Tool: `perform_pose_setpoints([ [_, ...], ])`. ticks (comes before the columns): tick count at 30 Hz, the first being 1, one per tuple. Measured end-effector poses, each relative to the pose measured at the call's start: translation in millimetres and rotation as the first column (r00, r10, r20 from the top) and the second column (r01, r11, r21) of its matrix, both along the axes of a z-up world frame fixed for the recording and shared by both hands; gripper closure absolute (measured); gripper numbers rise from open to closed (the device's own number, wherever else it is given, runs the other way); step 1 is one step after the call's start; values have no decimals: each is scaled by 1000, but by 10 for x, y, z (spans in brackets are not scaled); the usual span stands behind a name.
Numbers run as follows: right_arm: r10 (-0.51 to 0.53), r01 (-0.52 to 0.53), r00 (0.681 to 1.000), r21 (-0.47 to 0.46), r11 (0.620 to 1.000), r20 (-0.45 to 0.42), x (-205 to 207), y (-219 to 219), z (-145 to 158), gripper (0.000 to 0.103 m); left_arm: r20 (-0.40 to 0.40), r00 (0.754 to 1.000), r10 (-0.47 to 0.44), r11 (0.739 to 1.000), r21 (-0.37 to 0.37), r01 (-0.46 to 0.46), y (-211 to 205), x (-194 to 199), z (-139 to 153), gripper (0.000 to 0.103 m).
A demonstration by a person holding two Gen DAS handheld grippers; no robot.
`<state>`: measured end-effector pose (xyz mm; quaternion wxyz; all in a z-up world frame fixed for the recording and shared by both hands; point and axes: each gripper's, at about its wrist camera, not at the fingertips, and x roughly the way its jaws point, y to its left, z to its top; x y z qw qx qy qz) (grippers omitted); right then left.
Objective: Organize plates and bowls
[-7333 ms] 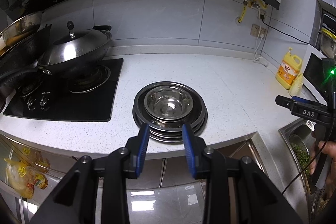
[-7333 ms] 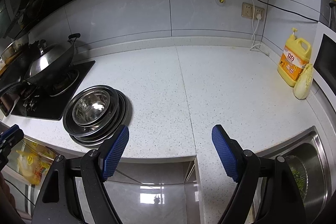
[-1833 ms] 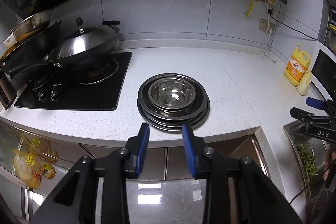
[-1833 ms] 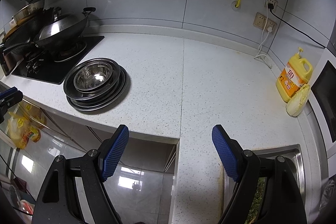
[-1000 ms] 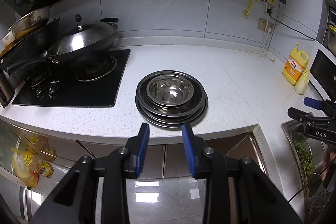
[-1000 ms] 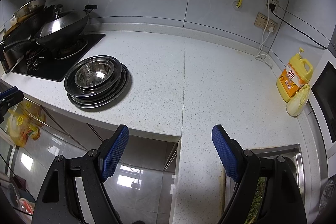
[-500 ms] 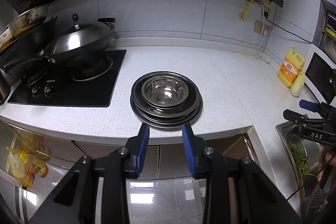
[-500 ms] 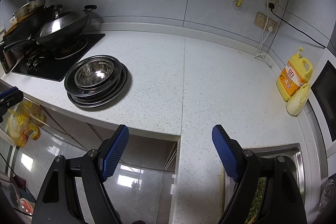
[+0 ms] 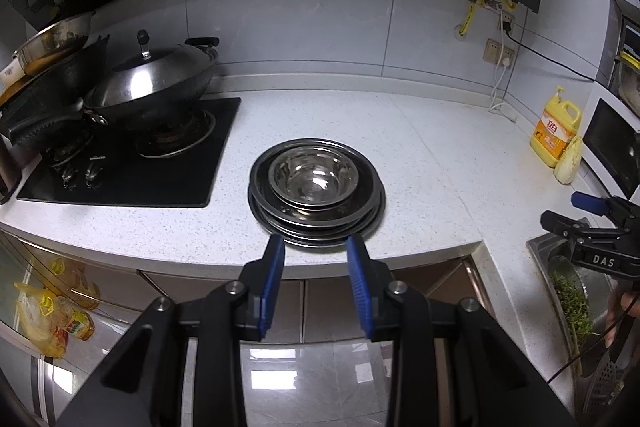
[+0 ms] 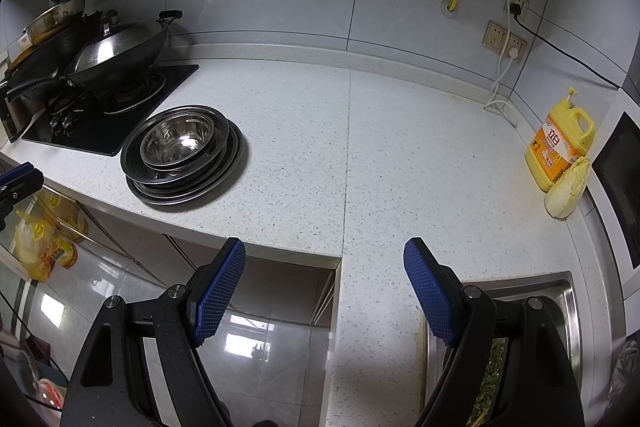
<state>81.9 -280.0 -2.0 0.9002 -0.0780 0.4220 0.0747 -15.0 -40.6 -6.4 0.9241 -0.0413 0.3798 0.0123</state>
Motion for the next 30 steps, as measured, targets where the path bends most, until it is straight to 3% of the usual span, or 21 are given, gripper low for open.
perform_pose_setpoints([
  [4,1,-1,1000,1,1000,-1,-4,-8,-2,26,-5,1000,-16,1000,7,16,-32,5,3,67],
  [6,1,-1,1000,2,1000,-2,-5,-14,-5,26,-6,1000,-18,1000,2,18,-33,4,5,33],
  [7,1,-1,1000,2,1000,-2,-6,-18,-5,26,-3,1000,-17,1000,2,17,-31,3,8,31],
  [30,8,-8,1000,-1,1000,-16,87,-2,-53,26,-17,1000,-2,1000,16,2,-44,102,-42,31],
])
